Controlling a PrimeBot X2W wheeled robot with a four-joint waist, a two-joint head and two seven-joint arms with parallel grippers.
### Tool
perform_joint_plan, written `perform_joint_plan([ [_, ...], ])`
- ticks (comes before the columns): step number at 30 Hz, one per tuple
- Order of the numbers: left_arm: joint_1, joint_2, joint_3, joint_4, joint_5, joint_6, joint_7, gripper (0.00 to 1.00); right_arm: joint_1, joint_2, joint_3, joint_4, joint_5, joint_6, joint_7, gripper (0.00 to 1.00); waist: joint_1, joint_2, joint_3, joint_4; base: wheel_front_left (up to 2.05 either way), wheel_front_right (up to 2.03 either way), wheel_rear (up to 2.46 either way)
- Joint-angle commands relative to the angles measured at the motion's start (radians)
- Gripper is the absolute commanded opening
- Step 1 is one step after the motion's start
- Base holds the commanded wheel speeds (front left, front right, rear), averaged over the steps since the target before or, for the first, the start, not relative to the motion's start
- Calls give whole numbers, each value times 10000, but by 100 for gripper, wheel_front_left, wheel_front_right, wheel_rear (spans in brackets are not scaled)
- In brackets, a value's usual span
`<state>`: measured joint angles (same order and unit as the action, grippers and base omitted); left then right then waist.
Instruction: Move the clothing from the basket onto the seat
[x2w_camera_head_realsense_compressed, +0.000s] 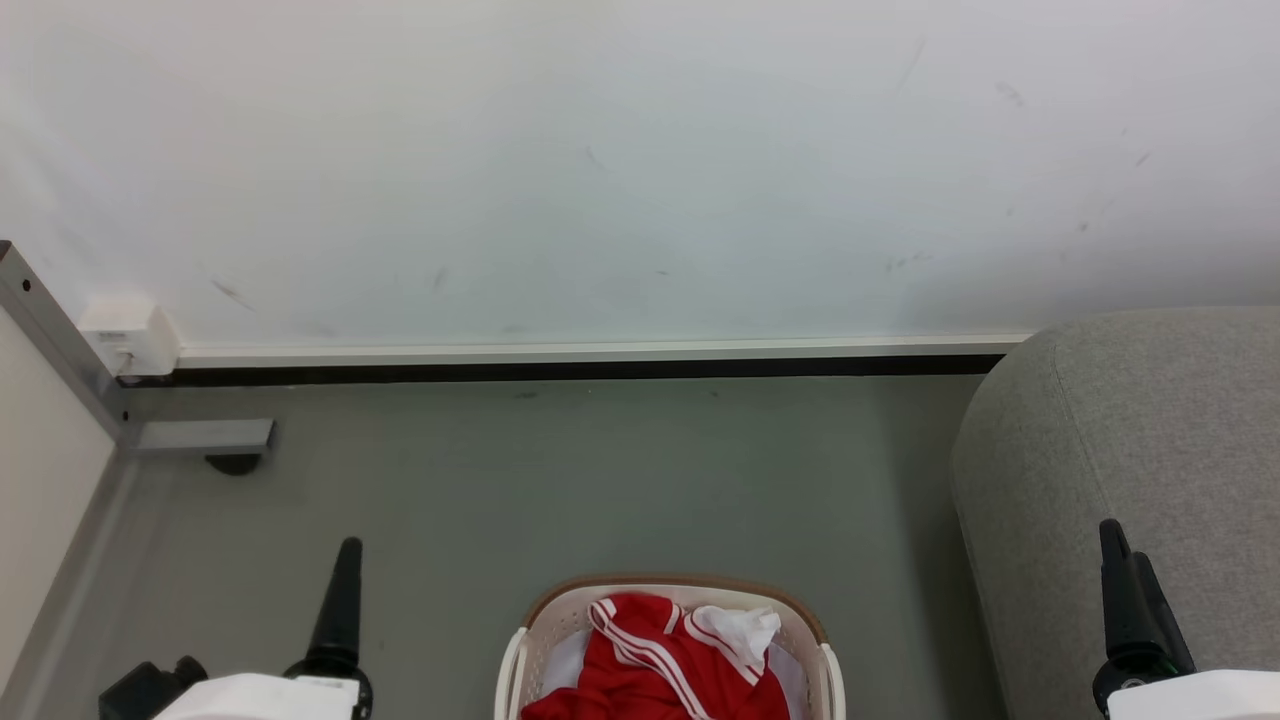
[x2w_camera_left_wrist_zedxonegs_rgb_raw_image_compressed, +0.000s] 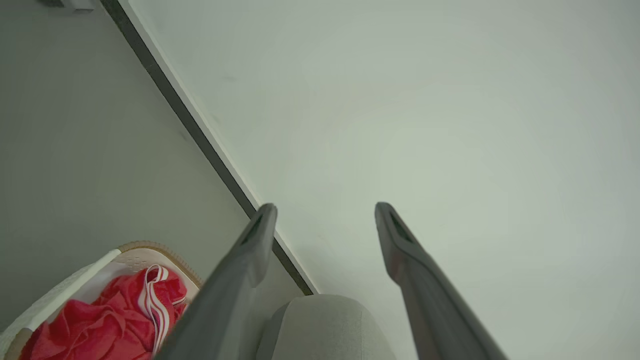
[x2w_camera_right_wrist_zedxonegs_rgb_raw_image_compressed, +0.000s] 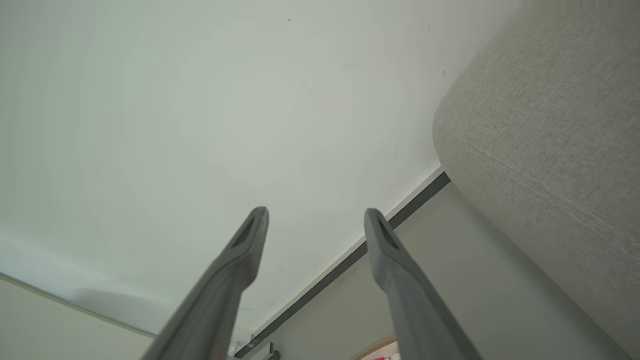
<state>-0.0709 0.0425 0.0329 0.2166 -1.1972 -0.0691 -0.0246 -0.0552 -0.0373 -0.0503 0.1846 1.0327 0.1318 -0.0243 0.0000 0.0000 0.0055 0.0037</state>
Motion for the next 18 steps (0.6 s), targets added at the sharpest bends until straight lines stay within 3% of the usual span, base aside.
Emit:
perform_joint_plan([
  [1,-23,69,-43,-188,496,29,-97,100,-39,-112,17,-233,-474,-5,-104,100,0,0,2,-4,0,0,0],
  [18,143,80,-309,-482,3994,152,-693,100,99,-127,106,-433,-3478,-8,-691,100,0,0,14,-50,0,0,0],
])
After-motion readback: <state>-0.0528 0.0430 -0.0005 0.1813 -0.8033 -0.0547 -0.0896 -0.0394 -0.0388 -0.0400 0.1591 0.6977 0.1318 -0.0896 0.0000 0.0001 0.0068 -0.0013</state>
